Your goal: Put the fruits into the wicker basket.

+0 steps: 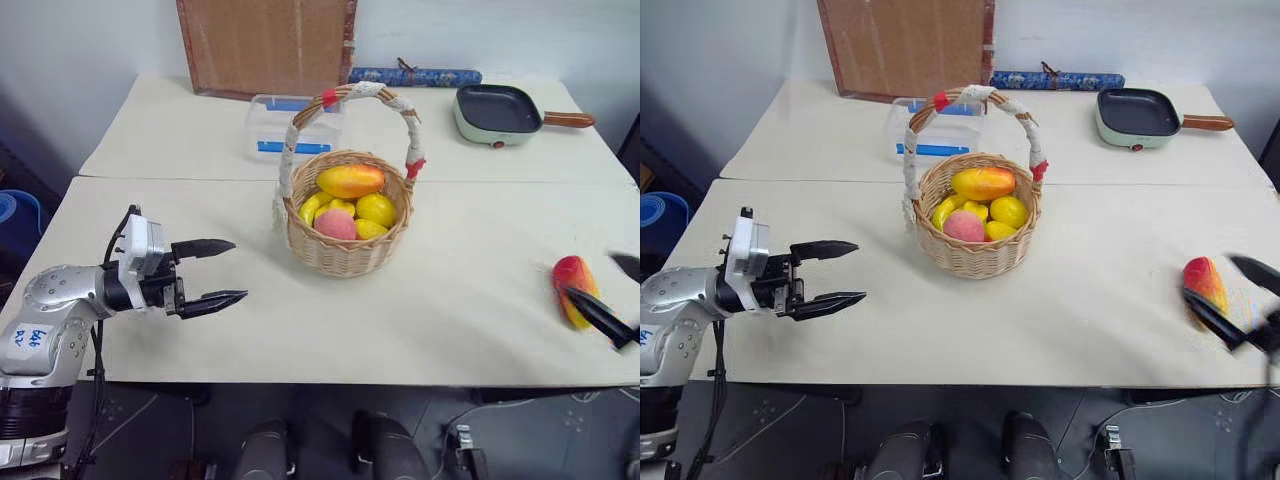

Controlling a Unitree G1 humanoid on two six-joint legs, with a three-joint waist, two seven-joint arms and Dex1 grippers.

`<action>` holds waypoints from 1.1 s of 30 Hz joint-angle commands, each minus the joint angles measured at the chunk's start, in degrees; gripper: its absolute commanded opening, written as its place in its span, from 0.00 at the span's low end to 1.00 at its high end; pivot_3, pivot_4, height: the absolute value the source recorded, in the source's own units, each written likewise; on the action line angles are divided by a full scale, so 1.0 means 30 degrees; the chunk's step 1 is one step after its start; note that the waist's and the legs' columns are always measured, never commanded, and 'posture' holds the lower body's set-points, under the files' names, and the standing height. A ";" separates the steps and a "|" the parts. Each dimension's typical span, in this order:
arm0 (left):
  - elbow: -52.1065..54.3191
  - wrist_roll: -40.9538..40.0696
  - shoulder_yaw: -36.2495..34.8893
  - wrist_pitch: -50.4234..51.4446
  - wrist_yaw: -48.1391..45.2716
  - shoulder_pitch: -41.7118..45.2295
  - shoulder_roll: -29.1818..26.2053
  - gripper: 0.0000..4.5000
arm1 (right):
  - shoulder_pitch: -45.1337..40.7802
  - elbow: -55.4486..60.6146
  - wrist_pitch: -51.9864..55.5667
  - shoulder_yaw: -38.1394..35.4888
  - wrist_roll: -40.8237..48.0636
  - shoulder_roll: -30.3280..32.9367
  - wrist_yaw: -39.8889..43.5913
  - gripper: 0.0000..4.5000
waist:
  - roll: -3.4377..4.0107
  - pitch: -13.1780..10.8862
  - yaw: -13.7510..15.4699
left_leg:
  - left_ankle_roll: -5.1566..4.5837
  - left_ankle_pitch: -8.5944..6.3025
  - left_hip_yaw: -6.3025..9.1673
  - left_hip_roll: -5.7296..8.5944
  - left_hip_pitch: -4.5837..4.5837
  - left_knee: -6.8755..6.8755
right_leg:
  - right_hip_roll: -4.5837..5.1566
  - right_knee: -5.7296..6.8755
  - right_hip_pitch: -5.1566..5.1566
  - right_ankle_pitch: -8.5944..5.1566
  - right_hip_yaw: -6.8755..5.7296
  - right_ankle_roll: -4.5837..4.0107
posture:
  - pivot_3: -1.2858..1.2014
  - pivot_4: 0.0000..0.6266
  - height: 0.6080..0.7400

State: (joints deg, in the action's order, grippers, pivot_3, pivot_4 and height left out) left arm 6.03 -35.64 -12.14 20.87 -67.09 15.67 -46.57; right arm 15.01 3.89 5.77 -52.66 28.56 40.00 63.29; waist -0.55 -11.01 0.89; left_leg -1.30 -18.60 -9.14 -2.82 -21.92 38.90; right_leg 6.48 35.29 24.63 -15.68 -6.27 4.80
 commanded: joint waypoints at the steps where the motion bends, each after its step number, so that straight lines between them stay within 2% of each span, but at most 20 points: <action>1: 0.0284 -0.0280 -0.0107 0.0096 -0.0528 0.0316 -0.0271 1.00 | 0.1860 -0.0600 -0.1063 -0.1708 0.0334 -0.0541 -0.0269 1.00 | -0.0050 0.0019 -0.0403 | -0.0003 -0.0007 -0.0005 -0.0030 0.0066 -0.0006 | 0.0004 0.0006 -0.0055 0.0004 0.0020 -0.0001 | 0.52 0.24 1.00; 4: 0.0397 -0.0140 0.0074 0.0057 -0.0526 0.0408 -0.0050 1.00 | 0.2349 -0.0655 -0.0586 -0.1523 0.0624 -0.0547 -0.1058 1.00 | -0.0050 0.0030 -0.0773 | 0.0063 -0.0074 -0.0056 -0.0066 0.0282 -0.0090 | 0.0009 0.0006 -0.0185 -0.0008 0.0083 -0.0021 | 0.52 0.24 1.00; 8: 0.0609 -0.0061 0.0296 0.0031 -0.0344 0.0499 0.0212 1.00 | 0.0279 -0.0371 0.3463 0.0466 0.0792 0.1574 -0.3435 1.00 | -0.0041 0.0034 -0.1158 | 0.0060 -0.0037 -0.0102 -0.0075 0.0329 -0.0169 | 0.0032 0.0018 -0.0170 -0.0016 0.0139 -0.0035 | 0.52 0.24 1.00; 11: 0.0820 -0.0113 0.0337 0.0098 -0.0254 0.0459 0.0265 1.00 | -0.2993 -0.1557 0.7463 0.2692 0.0878 0.3927 -0.5141 1.00 | -0.0040 0.0035 -0.1257 | 0.0075 -0.0014 -0.0129 -0.0061 0.0290 -0.0183 | 0.0049 0.0119 -0.0046 -0.0017 0.0167 -0.0037 | 0.52 0.24 1.00; 16: 0.1379 -0.0216 0.0206 0.0216 -0.0024 0.0088 0.0288 1.00 | -0.8257 -0.4122 1.3963 0.7522 0.0761 0.7064 -0.5670 1.00 | -0.0038 0.0034 -0.0986 | 0.0125 0.0029 -0.0098 -0.0080 0.0246 -0.0211 | 0.0023 0.0171 0.0025 -0.0040 0.0154 -0.0078 | 0.52 0.24 1.00; 18: 0.1741 -0.0343 0.0035 0.0352 0.0171 -0.0213 0.0301 1.00 | -1.0092 -0.5589 1.4187 0.9602 -0.0633 0.7454 -0.6349 1.00 | -0.0039 0.0033 -0.0806 | 0.0133 0.0040 -0.0068 -0.0091 0.0221 -0.0207 | -0.0001 0.0166 0.0029 -0.0055 0.0138 -0.0104 | 0.52 0.24 1.00; 21: 0.2326 -0.0735 -0.0445 0.0744 0.0567 -0.0732 0.0297 1.00 | -1.2780 -0.8335 1.3443 1.1886 -0.2785 0.7083 -0.8010 1.00 | -0.0039 0.0033 -0.0709 | 0.0111 0.0047 -0.0068 -0.0063 0.0198 -0.0196 | 0.0014 0.0129 0.0024 -0.0053 0.0100 -0.0101 | 0.52 0.24 1.00; 23: 0.2582 -0.0792 -0.0663 0.0828 0.0609 -0.1022 0.0197 1.00 | -1.4041 -0.9794 1.2859 1.3012 -0.3615 0.6768 -0.8149 1.00 | -0.0038 0.0033 -0.0777 | 0.0076 0.0055 -0.0100 -0.0029 0.0186 -0.0193 | 0.0040 0.0099 0.0025 -0.0039 0.0105 -0.0074 | 0.52 0.24 1.00; 26: 0.2760 -0.0647 -0.0784 0.0872 0.0650 -0.1217 0.0019 1.00 | -1.4617 -1.0253 1.4380 1.4530 -0.3348 0.6705 -0.6074 0.86 | -0.0041 0.0034 -0.0828 | 0.0060 0.0064 -0.0120 -0.0025 0.0182 -0.0184 | 0.0049 0.0077 0.0018 -0.0032 0.0108 -0.0062 | 0.52 0.24 1.00; 28: 0.2815 -0.0634 -0.0843 0.0907 0.0667 -0.1235 -0.0016 1.00 | -1.4753 -1.0439 1.4533 1.4987 -0.3477 0.6731 -0.5568 0.71 | -0.0041 0.0035 -0.0797 | 0.0063 0.0066 -0.0099 -0.0036 0.0184 -0.0177 | 0.0041 0.0093 0.0010 -0.0030 0.0098 -0.0060 | 0.52 0.24 1.00; 31: 0.2809 -0.0745 -0.1010 0.1018 0.0714 -0.1125 -0.0108 1.00 | -1.5275 -1.0970 1.5168 1.4929 -0.3064 0.6708 -0.4963 0.49 | -0.0040 0.0034 -0.0823 | 0.0065 0.0067 -0.0113 -0.0033 0.0188 -0.0181 | 0.0042 0.0115 0.0022 -0.0028 0.0102 -0.0056 | 0.52 0.24 1.00; 33: 0.2742 -0.0748 -0.1128 0.1025 0.0704 -0.1083 -0.0167 1.00 | -1.5512 -1.0058 1.5665 1.4285 -0.1954 0.6615 -0.3837 0.43 | -0.0039 0.0034 -0.0833 | 0.0067 0.0067 -0.0112 -0.0041 0.0188 -0.0177 | 0.0033 0.0109 0.0019 -0.0028 0.0099 -0.0056 | 0.52 0.24 1.00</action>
State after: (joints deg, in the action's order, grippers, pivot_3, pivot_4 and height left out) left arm 12.85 -36.68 -13.51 23.98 -65.04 12.18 -46.06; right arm -30.57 -28.77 51.69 -7.42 20.21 59.55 49.16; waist -0.67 -10.90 -1.60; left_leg -1.10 -18.40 -9.48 -2.94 -21.36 38.37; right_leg 6.58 35.63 24.70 -15.76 -5.97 4.64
